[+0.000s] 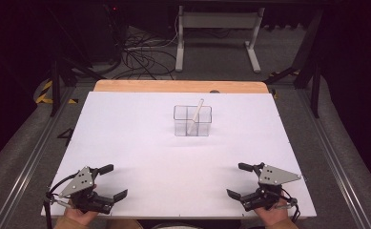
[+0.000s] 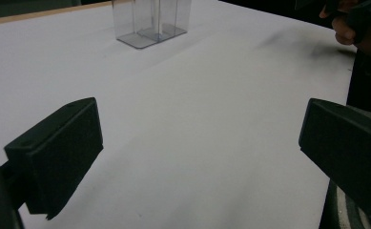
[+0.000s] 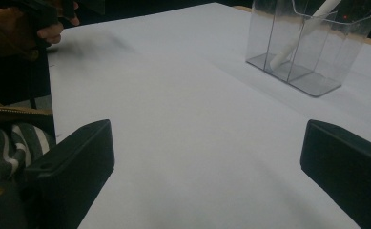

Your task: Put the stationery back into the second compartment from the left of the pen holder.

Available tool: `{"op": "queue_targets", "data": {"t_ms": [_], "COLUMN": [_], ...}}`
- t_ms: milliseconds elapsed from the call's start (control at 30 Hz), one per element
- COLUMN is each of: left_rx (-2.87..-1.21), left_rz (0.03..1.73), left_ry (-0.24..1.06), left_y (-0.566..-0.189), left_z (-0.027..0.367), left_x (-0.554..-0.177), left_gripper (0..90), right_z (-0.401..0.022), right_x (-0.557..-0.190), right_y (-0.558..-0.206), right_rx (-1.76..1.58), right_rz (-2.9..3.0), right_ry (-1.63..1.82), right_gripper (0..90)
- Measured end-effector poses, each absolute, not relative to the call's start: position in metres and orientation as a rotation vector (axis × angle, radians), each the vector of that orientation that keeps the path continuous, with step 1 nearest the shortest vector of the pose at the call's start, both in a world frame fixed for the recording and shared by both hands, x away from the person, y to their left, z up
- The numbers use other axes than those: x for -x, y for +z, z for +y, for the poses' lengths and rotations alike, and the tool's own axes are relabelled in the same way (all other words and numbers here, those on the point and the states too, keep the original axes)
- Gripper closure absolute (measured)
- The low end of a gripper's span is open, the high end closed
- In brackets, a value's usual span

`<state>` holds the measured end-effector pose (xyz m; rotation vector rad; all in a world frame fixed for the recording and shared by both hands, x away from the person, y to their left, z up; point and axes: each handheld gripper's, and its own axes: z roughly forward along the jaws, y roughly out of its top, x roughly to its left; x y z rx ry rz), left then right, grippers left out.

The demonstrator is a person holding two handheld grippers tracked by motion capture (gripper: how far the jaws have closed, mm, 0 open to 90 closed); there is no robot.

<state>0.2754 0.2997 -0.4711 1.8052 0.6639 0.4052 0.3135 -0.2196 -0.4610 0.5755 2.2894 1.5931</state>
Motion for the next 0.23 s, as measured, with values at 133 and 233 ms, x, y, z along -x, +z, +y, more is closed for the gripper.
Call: {"op": "queue_targets", "data": {"t_ms": [133,233], "left_rx": [-1.805,-1.806], "left_rz": [0.671,0.669], "left_ry": [0.407,0.415], "left_y": [-0.4699,-0.4690], "left_z": [0.3000,0.2996], "left_x": [-0.2753,-0.2749], "left_gripper": [2.0,2.1], "right_z": [-0.2200,-0.2206], "right_x": [-0.3135,-0.3135], "right_y": [-0.4610,-0.4610], "right_rx": [-0.578,-0.581], "right_rz": [2.286,2.283], "right_ry": [1.593,1.595], "right_gripper": [4.7,4.7]}}
